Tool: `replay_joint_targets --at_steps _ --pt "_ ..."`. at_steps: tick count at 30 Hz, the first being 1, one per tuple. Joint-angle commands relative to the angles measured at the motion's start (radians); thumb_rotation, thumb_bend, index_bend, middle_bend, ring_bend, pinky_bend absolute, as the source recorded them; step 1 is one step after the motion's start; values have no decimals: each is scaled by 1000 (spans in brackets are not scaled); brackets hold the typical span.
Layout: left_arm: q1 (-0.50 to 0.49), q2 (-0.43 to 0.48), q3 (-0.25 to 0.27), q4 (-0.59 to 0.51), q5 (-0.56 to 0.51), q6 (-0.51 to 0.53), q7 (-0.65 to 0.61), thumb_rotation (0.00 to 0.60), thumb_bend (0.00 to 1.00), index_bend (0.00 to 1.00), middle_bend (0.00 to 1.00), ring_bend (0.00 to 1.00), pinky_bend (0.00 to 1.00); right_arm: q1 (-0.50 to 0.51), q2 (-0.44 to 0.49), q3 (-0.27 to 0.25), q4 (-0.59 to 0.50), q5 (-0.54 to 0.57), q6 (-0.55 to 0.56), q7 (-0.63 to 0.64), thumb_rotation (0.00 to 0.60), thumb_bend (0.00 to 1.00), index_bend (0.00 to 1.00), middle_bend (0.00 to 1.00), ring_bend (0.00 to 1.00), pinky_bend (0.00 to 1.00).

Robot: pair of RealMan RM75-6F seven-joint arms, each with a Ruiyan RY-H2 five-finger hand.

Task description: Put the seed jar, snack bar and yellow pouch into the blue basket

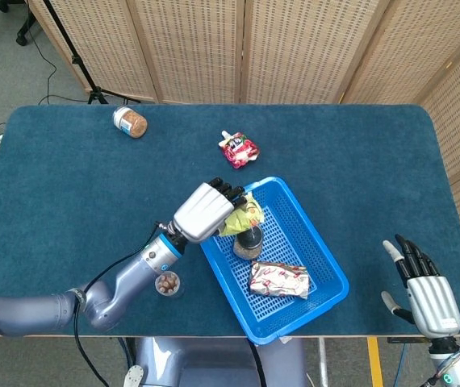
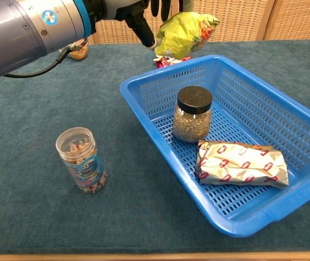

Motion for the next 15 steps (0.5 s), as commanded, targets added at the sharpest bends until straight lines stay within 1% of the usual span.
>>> replay_joint_targets --at_steps 1,2,4,5,7,10,15 --pt "-3 -13 4 4 -13 -13 12 600 237 758 356 367 419 0 -1 0 1 1 -2 -1 600 311 65 0 0 167" --pt "-4 -15 7 5 -20 -20 18 600 228 728 332 346 406 0 -1 0 1 2 -2 -2 600 311 66 0 0 167" --pt "-7 -15 10 2 -38 -41 35 600 194 610 234 263 323 0 -2 1 1 3 -2 -2 600 311 65 0 0 167" --pt "-9 -14 11 1 -51 -52 48 600 185 567 200 235 290 0 -2 1 2 5 -3 -2 600 311 65 0 0 167" --pt "-12 -12 11 -3 -75 -68 71 600 163 434 116 162 213 0 -3 2 3 6 -4 -3 600 311 65 0 0 167" --pt "-14 -11 9 -8 -117 -83 106 600 152 331 54 116 167 1 -4 2 5 8 -8 -3 600 311 65 0 0 167" --pt "-15 -10 8 -10 -171 -93 149 600 126 199 0 68 127 2 -5 3 6 10 -9 -3 600 311 65 0 0 167"
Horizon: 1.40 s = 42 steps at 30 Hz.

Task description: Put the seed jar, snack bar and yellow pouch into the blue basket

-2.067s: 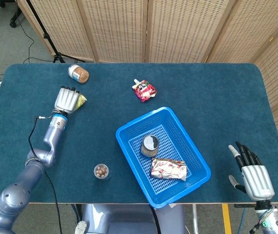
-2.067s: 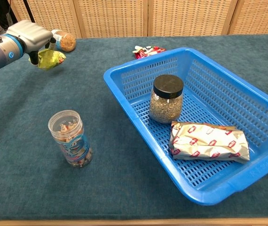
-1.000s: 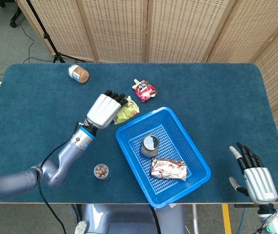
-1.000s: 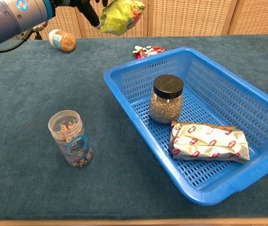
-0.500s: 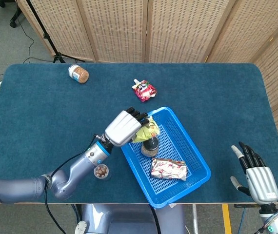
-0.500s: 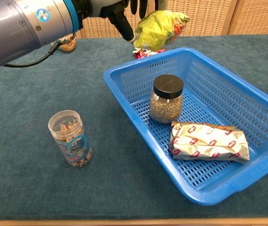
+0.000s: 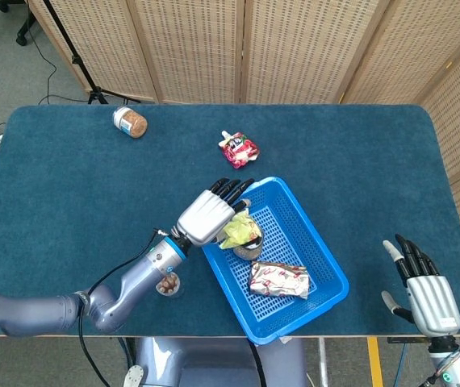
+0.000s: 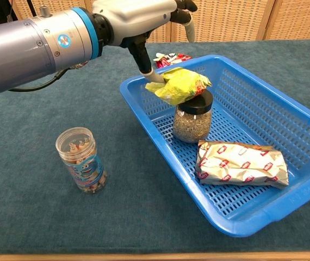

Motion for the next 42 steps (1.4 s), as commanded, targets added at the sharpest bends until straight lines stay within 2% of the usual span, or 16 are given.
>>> replay_joint_targets --at_steps 1,13,17,21,23,27,32,35,38,42 --pt "-2 1 -1 -2 -30 -7 28 600 124 189 0 67 127 0 -1 0 0 1 -1 -1 600 311 65 0 0 167" --pt "26 40 -11 -6 -82 26 34 600 121 187 0 67 116 0 -1 0 1 2 -2 -5 600 311 65 0 0 167" --pt "51 98 -17 -32 -122 24 13 600 121 174 0 51 100 -1 -1 0 -1 2 -2 -9 600 311 65 0 0 167" --pt "76 172 1 -78 -153 23 38 600 104 104 0 1 35 -3 -1 -1 -4 -2 1 -14 600 311 65 0 0 167" --pt "96 213 22 -91 -157 41 69 600 94 94 0 0 11 -3 -4 -2 -4 -3 1 -20 600 311 65 0 0 167" --pt "143 296 67 -137 -209 82 151 600 81 6 0 0 0 -2 -8 -7 -7 -9 -5 -40 600 311 65 0 0 167" --pt "232 366 111 -204 -198 169 126 600 89 0 0 0 0 1 -15 -11 -6 -10 -16 -57 600 308 65 0 0 167" --pt "360 419 169 -286 -109 308 37 600 101 0 0 0 0 4 -22 -7 3 -7 -17 -65 600 311 65 0 0 167" --pt "447 440 219 -299 -13 404 -12 600 105 0 0 0 0 5 -27 -5 7 -4 -20 -74 600 309 65 0 0 167" --pt "542 445 266 -297 59 500 -37 600 112 0 0 0 0 7 -35 -8 8 -10 -23 -92 600 311 65 0 0 167"
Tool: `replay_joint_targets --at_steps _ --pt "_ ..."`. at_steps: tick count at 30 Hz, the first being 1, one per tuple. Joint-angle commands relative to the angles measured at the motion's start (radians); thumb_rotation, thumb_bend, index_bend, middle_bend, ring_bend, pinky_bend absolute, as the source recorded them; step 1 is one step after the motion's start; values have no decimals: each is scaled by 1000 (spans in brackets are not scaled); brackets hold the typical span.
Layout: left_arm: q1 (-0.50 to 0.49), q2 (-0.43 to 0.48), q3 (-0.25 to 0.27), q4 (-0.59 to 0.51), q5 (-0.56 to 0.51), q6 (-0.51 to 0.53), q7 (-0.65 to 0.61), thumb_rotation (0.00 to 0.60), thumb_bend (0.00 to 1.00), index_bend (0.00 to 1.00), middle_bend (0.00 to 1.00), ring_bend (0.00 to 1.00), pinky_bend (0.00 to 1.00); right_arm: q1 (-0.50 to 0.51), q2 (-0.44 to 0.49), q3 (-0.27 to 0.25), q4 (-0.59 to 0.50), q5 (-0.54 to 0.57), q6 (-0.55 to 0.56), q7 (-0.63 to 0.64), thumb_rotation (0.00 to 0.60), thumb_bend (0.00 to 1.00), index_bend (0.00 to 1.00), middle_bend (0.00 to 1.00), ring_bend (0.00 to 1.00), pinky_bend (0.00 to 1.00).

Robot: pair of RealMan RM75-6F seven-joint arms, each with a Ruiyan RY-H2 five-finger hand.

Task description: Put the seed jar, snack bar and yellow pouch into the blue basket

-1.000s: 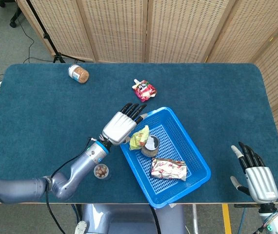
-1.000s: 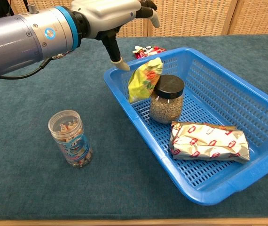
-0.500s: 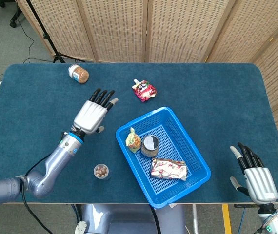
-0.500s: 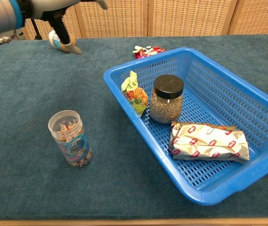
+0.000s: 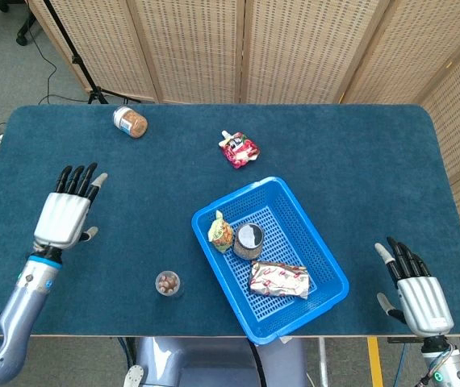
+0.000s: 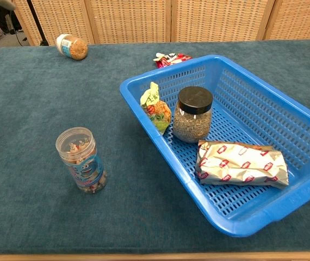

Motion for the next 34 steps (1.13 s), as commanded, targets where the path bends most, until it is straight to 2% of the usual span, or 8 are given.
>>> replay_joint_targets --at_steps 1,10,17,21,24,34 --pt "116 23 69 -23 82 114 -46 600 114 0 0 0 0 2 -6 -3 -1 -7 -2 -14 600 311 65 0 0 167" --pt "263 0 128 -44 125 202 -50 600 122 0 0 0 0 0 -17 -13 -5 -33 4 -50 600 309 65 0 0 167" --pt "341 -16 152 -25 231 258 -126 600 125 0 0 0 0 -1 -20 -17 -7 -44 8 -70 600 309 65 0 0 167" --pt "374 -15 149 11 255 270 -159 600 124 0 0 0 0 1 -27 -23 -12 -52 1 -86 600 311 65 0 0 167" --pt "385 -7 128 13 252 272 -171 600 125 0 0 0 0 5 -36 -29 -13 -61 -10 -101 600 306 65 0 0 167" --pt "403 -1 97 22 247 221 -188 600 125 0 0 0 0 12 -63 -42 -6 -62 -42 -139 600 311 65 0 0 167"
